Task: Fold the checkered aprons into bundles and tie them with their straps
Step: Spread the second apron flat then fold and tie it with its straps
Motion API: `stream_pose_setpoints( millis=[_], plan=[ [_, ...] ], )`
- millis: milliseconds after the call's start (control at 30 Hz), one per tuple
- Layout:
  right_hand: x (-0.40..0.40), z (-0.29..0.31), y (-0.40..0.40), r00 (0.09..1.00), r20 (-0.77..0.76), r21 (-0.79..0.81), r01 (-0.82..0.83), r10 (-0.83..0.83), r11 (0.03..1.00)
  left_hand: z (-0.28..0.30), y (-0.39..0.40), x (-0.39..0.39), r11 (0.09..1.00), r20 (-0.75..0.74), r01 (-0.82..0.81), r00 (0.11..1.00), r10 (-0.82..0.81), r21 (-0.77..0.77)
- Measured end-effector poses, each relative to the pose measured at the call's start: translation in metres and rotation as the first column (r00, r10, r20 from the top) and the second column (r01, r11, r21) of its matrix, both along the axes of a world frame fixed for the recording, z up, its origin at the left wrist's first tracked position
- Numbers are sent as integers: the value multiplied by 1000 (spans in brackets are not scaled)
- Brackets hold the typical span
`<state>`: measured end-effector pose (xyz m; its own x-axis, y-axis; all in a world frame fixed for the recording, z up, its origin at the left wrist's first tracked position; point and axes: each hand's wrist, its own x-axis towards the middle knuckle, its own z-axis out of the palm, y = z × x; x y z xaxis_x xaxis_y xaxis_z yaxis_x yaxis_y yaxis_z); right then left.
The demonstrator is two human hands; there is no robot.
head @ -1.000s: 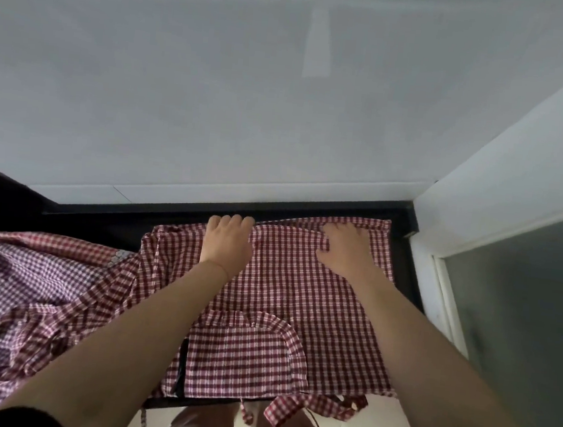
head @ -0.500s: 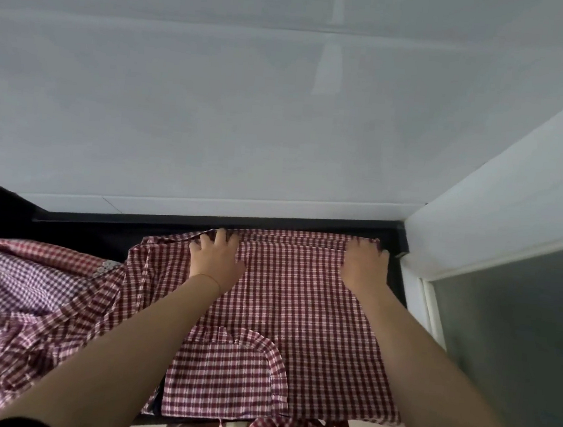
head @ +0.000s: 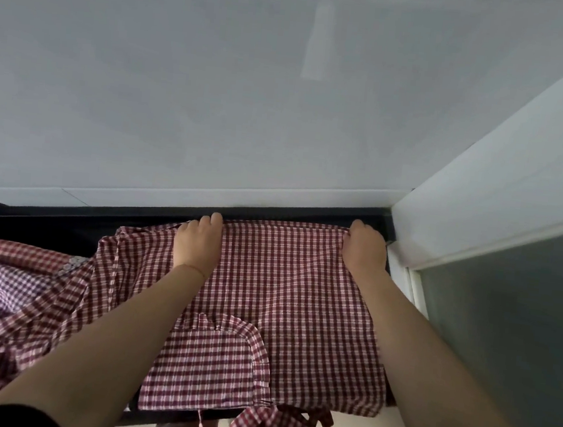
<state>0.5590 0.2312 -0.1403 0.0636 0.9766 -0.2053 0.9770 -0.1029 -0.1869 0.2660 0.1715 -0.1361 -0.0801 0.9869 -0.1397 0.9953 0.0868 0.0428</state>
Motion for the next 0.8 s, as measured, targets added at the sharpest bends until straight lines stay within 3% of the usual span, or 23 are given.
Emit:
stream_pose_setpoints(
  millis=[100, 233, 433, 600, 667, 733, 800],
  plan=[
    [-2, -5, 2, 999, -3, 31, 37, -37, 999, -15, 1, -8, 982, -11, 9, 1000, -7, 190],
    [-5, -4, -4, 990, 15, 44, 137, -138, 990, -18, -6, -9, 988, -11, -39, 999, 41, 151],
    [-2, 10, -5, 977, 193, -18, 95, -90, 995, -12, -21, -22, 992, -8, -74, 997, 76, 99],
    [-28, 23, -7, 947, -61, 55, 319, -316, 946, 2, -28, -33, 998, -3, -63, 998, 63, -4],
    [-58, 27, -17, 967, -130, 99, 234, -221, 967, 3, -34, -44, 995, -11, -95, 995, 94, -38],
    [-94, 24, -30, 990, -137, 84, -10, 22, 996, 7, -41, -55, 993, -17, -113, 994, 112, -47],
    [-134, 22, -46, 941, -215, 3, -269, 263, 963, 12, -48, -68, 992, -26, -121, 992, 120, -44]
  ],
)
